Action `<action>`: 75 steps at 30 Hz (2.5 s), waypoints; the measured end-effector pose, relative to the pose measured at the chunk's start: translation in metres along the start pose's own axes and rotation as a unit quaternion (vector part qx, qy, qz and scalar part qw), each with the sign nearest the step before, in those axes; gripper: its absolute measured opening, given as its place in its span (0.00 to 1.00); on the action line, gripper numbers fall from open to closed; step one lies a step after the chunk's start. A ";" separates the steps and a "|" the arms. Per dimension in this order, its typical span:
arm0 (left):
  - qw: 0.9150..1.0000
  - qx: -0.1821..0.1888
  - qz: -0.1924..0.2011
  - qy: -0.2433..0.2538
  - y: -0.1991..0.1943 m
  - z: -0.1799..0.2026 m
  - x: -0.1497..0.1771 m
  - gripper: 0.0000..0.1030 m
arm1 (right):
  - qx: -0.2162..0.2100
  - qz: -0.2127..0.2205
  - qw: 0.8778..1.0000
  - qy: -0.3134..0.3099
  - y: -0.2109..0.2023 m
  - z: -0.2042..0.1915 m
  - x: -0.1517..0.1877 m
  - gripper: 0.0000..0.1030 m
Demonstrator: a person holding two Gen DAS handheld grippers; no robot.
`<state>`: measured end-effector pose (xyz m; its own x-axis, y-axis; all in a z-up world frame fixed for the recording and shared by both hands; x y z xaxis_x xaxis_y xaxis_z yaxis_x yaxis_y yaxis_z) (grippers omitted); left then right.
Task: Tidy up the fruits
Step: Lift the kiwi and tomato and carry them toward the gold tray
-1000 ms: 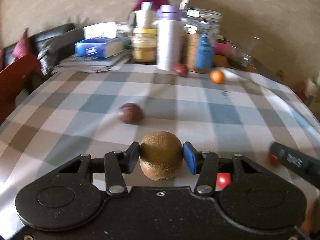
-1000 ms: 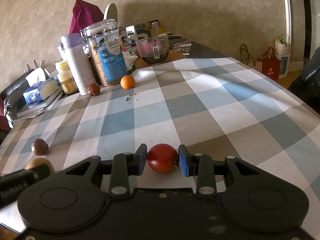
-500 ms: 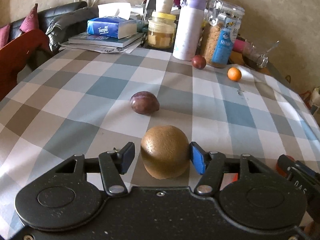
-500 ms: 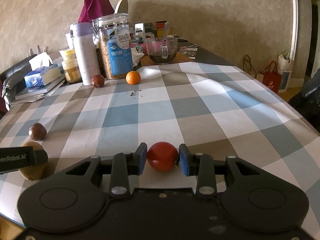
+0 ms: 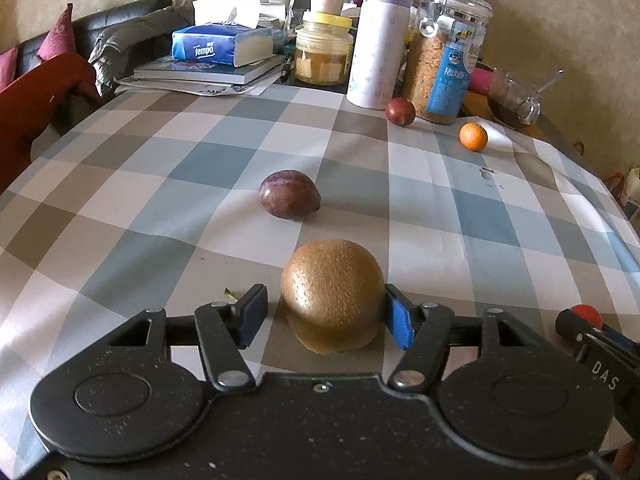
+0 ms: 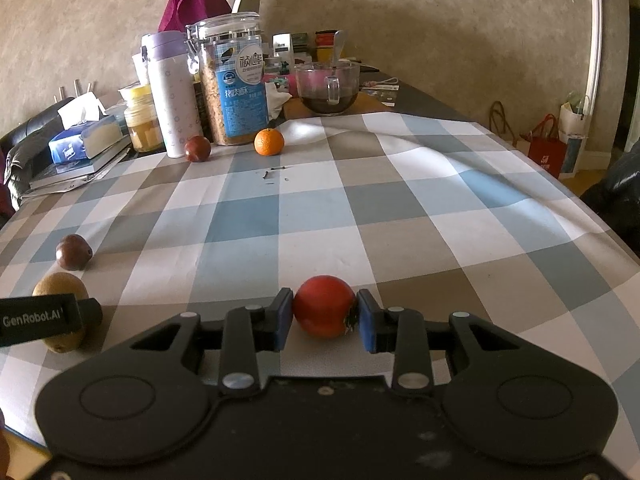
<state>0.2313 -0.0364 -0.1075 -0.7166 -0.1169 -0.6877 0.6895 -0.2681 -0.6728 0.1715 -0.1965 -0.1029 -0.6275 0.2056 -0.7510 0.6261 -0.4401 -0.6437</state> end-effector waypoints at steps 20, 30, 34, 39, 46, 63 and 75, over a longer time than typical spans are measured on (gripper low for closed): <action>0.999 0.008 0.030 -0.018 -0.010 -0.001 -0.005 0.57 | -0.009 0.013 1.000 0.004 -0.003 0.000 -0.001 0.33; 0.995 0.011 0.101 0.025 -0.034 0.015 -0.015 0.57 | 0.003 0.024 1.000 -0.002 -0.005 0.001 -0.001 0.33; 0.993 0.018 0.116 0.024 -0.037 0.017 -0.018 0.57 | 0.006 0.029 1.000 -0.005 -0.006 0.001 -0.002 0.33; 0.990 0.015 0.136 0.032 -0.043 0.019 -0.020 0.57 | 0.014 0.040 0.999 -0.011 -0.009 0.001 -0.002 0.33; 0.990 0.014 0.136 0.031 -0.044 0.019 -0.019 0.57 | 0.019 0.053 0.998 -0.018 -0.012 -0.001 -0.001 0.33; 0.985 -0.050 0.165 -0.002 -0.057 -0.005 -0.029 0.57 | 0.012 0.067 0.998 0.006 -0.018 0.002 -0.009 0.33; 0.989 -0.024 0.143 0.000 -0.118 -0.007 -0.036 0.57 | -0.050 0.087 0.994 0.034 -0.091 0.021 -0.041 0.33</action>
<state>0.1764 0.0057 -0.0054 -0.4908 -0.1825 -0.8520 0.8686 -0.1788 -0.4621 0.1301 -0.1834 -0.0101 -0.4752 0.1932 -0.8584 0.7677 -0.3857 -0.5117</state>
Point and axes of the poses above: each gripper's, at about its wrist camera, not at the fingertips, and y roughly the way its jaws point, z to its right, x to its underside, the point moved 8 cm from there along y, roughly the way its jaws point, and after that the axes turned 13 degrees about x, right-handed, at the moved point
